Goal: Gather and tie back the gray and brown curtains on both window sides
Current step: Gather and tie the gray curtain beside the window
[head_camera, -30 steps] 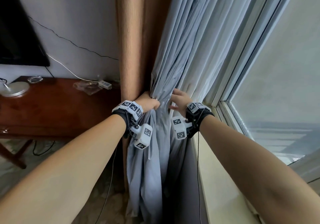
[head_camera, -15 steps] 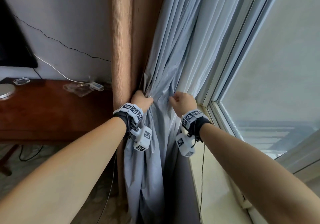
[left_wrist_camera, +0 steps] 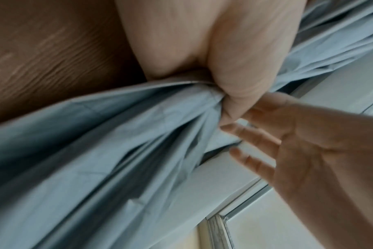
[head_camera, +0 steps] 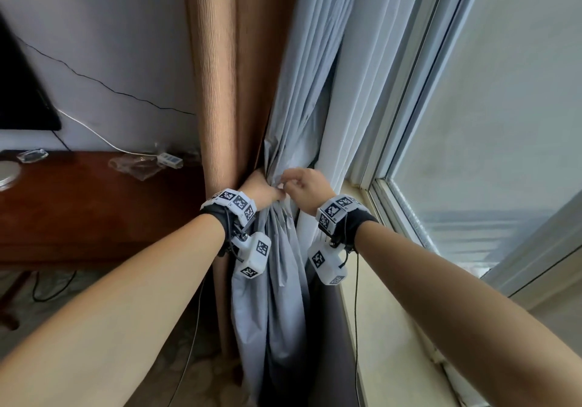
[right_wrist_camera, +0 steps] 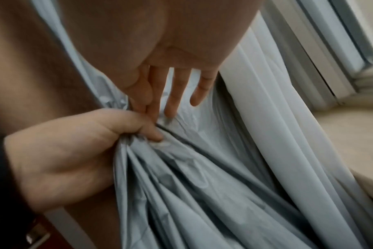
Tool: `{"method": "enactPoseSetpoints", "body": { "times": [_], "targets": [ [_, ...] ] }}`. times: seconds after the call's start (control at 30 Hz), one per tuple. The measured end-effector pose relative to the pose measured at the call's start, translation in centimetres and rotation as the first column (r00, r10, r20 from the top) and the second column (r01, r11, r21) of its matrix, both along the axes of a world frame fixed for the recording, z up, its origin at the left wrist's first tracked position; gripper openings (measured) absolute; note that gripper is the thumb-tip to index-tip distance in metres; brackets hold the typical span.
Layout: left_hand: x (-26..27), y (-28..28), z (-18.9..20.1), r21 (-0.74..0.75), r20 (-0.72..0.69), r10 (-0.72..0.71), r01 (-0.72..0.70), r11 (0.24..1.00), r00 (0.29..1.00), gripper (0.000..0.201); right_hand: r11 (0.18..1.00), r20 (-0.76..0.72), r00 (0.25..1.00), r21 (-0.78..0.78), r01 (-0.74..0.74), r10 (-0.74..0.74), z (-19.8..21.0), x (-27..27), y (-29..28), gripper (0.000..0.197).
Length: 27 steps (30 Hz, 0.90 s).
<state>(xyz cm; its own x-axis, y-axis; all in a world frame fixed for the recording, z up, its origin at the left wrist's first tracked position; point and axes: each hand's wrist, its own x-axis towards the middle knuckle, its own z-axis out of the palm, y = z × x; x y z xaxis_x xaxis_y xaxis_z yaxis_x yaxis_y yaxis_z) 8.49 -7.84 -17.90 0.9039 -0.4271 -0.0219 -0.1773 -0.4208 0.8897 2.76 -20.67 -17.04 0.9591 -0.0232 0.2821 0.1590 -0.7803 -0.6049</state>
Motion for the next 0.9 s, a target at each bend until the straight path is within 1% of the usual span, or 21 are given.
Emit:
{"method": "enactPoseSetpoints", "body": {
  "times": [0.07, 0.1, 0.17, 0.2, 0.23, 0.3, 0.33, 0.37, 0.4, 0.43, 0.47, 0.5, 0.53, 0.6, 0.63, 0.67, 0.7, 0.73, 0.77, 0.83, 0.9],
  "targets": [
    [0.2, 0.5, -0.2, -0.029, -0.010, 0.138, -0.139, 0.990, 0.990, 0.046, 0.989, -0.042, 0.999, 0.145, -0.014, 0.021, -0.3, 0.0, -0.2, 0.034],
    [0.2, 0.7, -0.1, -0.024, -0.015, 0.184, -0.184, 0.983, 0.983, 0.043, 0.978, -0.054, 0.998, 0.205, 0.027, -0.017, -0.5, 0.1, -0.3, 0.035],
    [0.6, 1.3, -0.1, -0.003, -0.021, 0.234, -0.234, 0.972, 0.972, 0.037, 0.950, -0.096, 0.982, 0.251, 0.184, -0.164, -1.5, 1.2, -1.0, 0.035],
    [0.9, 1.6, -0.1, 0.002, -0.020, 0.241, -0.241, 0.970, 0.970, 0.037, 0.926, -0.148, 0.963, 0.273, 0.259, -0.226, -2.0, 2.0, -1.4, 0.041],
    [1.0, 2.0, 0.1, 0.007, -0.025, 0.238, -0.238, 0.971, 0.971, 0.038, 0.894, -0.232, 0.939, 0.313, 0.319, -0.254, -2.5, 2.7, -1.9, 0.057],
    [1.5, 2.7, 0.0, 0.008, -0.045, 0.233, -0.233, 0.972, 0.971, 0.039, 0.801, -0.352, 0.909, 0.466, 0.377, -0.223, -3.0, 3.9, -2.2, 0.103],
    [1.6, 2.9, 0.0, 0.007, -0.054, 0.227, -0.227, 0.974, 0.972, 0.039, 0.739, -0.374, 0.909, 0.557, 0.379, -0.183, -3.2, 4.5, -2.3, 0.114],
    [1.6, 3.2, 0.1, 0.006, -0.059, 0.217, -0.217, 0.976, 0.974, 0.038, 0.678, -0.379, 0.916, 0.641, 0.360, -0.128, -2.8, 4.8, -1.8, 0.113],
    [1.7, 3.4, 0.1, 0.002, -0.060, 0.202, -0.202, 0.979, 0.978, 0.038, 0.623, -0.361, 0.931, 0.718, 0.312, -0.049, -2.6, 5.2, -1.4, 0.101],
    [1.8, 3.6, 0.3, 0.010, -0.064, 0.188, -0.187, 0.982, 0.980, 0.038, 0.578, -0.336, 0.941, 0.776, 0.251, 0.042, -2.2, 5.5, -0.8, 0.083],
    [2.0, 3.9, 0.3, 0.016, -0.061, 0.177, -0.176, 0.984, 0.982, 0.037, 0.542, -0.309, 0.944, 0.816, 0.202, 0.113, -2.0, 5.9, -0.2, 0.066],
    [2.1, 4.1, 0.6, 0.018, -0.064, 0.164, -0.163, 0.986, 0.984, 0.032, 0.522, -0.297, 0.944, 0.833, 0.182, 0.144, -1.7, 6.2, 0.5, 0.055],
    [2.3, 4.3, 0.6, 0.017, -0.060, 0.151, -0.150, 0.988, 0.987, 0.026, 0.511, -0.287, 0.948, 0.841, 0.180, 0.140, -1.8, 6.7, 0.9, 0.048],
    [2.7, 4.7, 0.8, 0.041, -0.047, 0.135, -0.133, 0.990, 0.990, 0.023, 0.509, -0.284, 0.953, 0.838, 0.196, 0.101, -1.6, 7.4, 1.7, 0.034],
    [2.8, 4.9, 0.9, 0.052, -0.046, 0.128, -0.126, 0.991, 0.991, 0.022, 0.516, -0.288, 0.952, 0.834, 0.198, 0.101, -1.5, 7.6, 2.1, 0.030],
    [2.9, 5.1, 0.9, 0.050, -0.040, 0.117, -0.115, 0.992, 0.992, 0.019, 0.517, -0.280, 0.952, 0.837, 0.180, 0.123, -1.5, 7.9, 2.3, 0.033],
    [2.8, 5.2, 1.0, 0.045, -0.049, 0.107, -0.104, 0.994, 0.993, 0.018, 0.523, -0.278, 0.949, 0.837, 0.161, 0.152, -1.4, 8.1, 2.6, 0.041],
    [2.8, 5.2, 0.9, 0.033, -0.063, 0.096, -0.094, 0.995, 0.993, 0.018, 0.524, -0.276, 0.944, 0.839, 0.147, 0.178, -1.5, 8.4, 2.9, 0.049],
    [2.7, 5.3, 1.1, 0.026, -0.091, 0.080, -0.078, 0.997, 0.993, 0.023, 0.534, -0.290, 0.937, 0.832, 0.147, 0.193, -1.5, 8.5, 3.1, 0.050],
    [3.0, 5.3, 1.2, 0.007, -0.130, 0.033, -0.032, 0.999, 0.991, 0.042, 0.566, -0.314, 0.936, 0.806, 0.175, 0.158, -1.9, 8.8, 3.1, 0.037],
    [3.5, 5.3, 1.1, 0.015, -0.152, 0.010, -0.008, 1.000, 0.988, 0.047, 0.627, -0.299, 0.954, 0.749, 0.214, 0.033, -2.3, 8.8, 2.9, 0.019]
  ]
}}
